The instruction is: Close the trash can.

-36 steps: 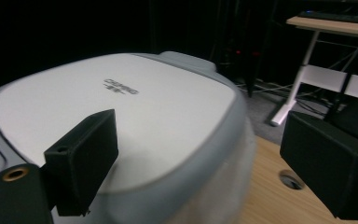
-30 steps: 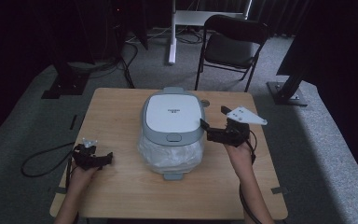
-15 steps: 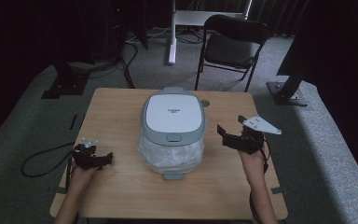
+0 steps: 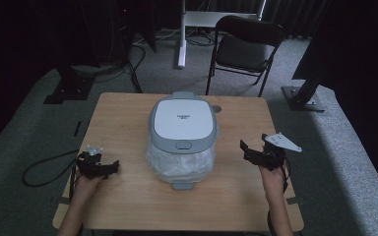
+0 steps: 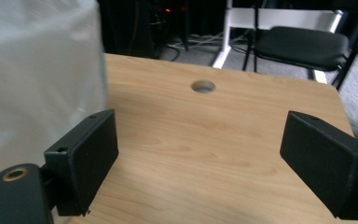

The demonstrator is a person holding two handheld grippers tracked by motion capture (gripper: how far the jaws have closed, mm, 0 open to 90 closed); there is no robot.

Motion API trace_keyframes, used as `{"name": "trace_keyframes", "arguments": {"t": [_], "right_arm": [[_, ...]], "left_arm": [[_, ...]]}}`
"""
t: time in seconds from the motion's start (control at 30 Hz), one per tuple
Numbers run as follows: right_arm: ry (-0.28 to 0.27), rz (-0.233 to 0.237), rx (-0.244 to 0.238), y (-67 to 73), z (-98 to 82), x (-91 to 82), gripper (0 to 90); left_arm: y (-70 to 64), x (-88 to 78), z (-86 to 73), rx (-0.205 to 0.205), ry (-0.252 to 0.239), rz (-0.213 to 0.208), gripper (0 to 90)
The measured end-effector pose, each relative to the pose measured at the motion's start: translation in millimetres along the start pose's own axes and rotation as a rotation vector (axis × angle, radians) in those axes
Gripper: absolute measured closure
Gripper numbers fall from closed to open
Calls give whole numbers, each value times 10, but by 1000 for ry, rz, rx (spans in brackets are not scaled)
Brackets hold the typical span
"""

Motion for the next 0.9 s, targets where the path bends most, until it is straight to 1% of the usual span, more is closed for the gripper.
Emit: {"name": "trace_keyframes", "arguments": {"t": [0.13,0.27,0.43,0.5,0.67,0.77,0.83,0.87,0.9], "right_arm": [[34,-33,18,-126,-143,53,108],[55,-68,59,-265,-298,85,107],[98,-119,105,-442,-494,154,107],[118,-137,113,-498,-567,183,107],[149,-161,158,-632,-727,215,108],[177,-193,159,-702,-818,235,107],[199,-198,161,-740,-878,259,107],[199,-198,161,-740,-878,259,107],[209,-204,161,-754,-908,273,107]], "left_arm": [[1,0,0,-1,-1,-1,19],[0,0,0,0,0,0,18],[0,0,0,-1,0,0,18],[0,0,0,0,0,0,18],[1,0,0,-2,-1,-1,18],[0,0,0,0,0,0,19],[0,0,0,0,0,0,18],[0,0,0,0,0,0,18],[0,0,0,-1,0,0,18]]}}
Point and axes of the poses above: each handheld gripper's, and its own axes: x roughly forward along the jaws, z roughly out of its top, y roughly to its left, the point moved 3 cm from there along x, roughly forward along the jaws, and after that the axes turned 4 degrees about y, right-handed, at the moved point
